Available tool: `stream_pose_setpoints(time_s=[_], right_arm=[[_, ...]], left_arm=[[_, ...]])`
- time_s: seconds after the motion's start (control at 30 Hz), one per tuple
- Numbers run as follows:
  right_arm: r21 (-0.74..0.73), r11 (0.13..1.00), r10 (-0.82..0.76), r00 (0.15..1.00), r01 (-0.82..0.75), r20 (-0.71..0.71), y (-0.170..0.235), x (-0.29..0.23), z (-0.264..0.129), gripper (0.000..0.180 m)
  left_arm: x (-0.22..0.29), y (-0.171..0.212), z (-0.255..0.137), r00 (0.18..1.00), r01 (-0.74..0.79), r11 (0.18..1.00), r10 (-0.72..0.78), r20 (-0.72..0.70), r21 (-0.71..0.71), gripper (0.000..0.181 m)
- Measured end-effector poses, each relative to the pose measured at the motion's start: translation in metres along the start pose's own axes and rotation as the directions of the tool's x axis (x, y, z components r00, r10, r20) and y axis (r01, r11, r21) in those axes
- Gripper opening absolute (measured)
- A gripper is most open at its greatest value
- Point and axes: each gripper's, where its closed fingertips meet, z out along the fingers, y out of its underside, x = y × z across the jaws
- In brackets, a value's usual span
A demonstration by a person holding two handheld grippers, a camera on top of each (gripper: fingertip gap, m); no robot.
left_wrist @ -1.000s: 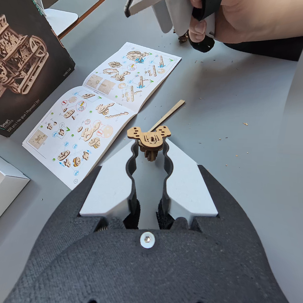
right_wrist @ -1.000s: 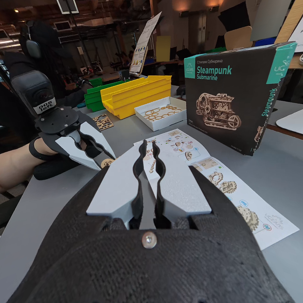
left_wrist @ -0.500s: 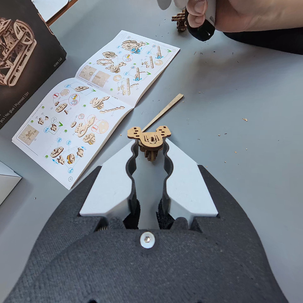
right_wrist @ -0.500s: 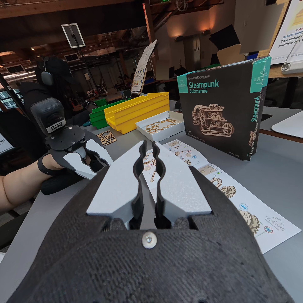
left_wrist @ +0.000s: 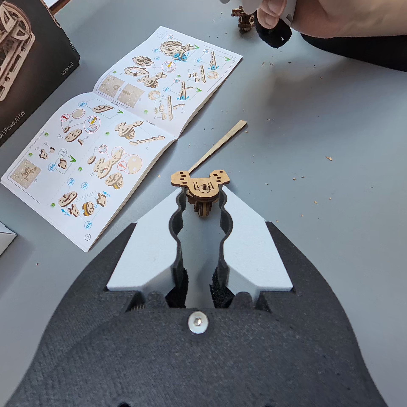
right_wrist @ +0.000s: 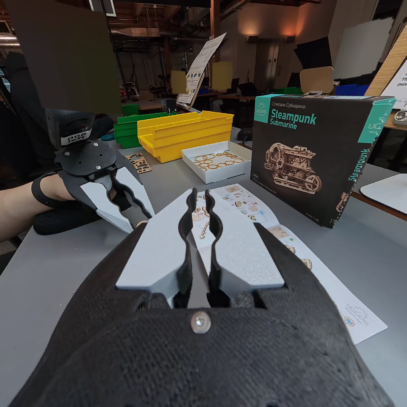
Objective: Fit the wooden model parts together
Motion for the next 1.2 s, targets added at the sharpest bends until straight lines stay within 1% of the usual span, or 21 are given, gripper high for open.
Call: stream_pose_setpoints(time_s=[0.6, 0.83, 1.2], right_arm=[[-0.008, 1.0, 0.017, 1.0, -0.017, 0.011, 0.0024, -0.0002, 0.0013, 0.007], [-0.014, 1.0, 0.02, 1.0, -0.02, 0.016, 0.0036, -0.0011, 0.002, 0.008], [-0.014, 1.0, 0.023, 1.0, -0.023, 0.018, 0.0034, -0.0015, 0.0019, 0.009]], left_arm=[[-0.0004, 0.0, 0.0002, 1.0, 0.003, 1.0, -0.003, 0.002, 0.003, 0.028], [-0.0001, -0.0007, -0.0005, 1.0, -0.002, 1.0, 0.002, 0.002, 0.008, 0.034], [-0.0017, -0.0006, -0.0005, 1.0, 0.0, 1.0, 0.0, 0.013, 0.007, 0.031]])
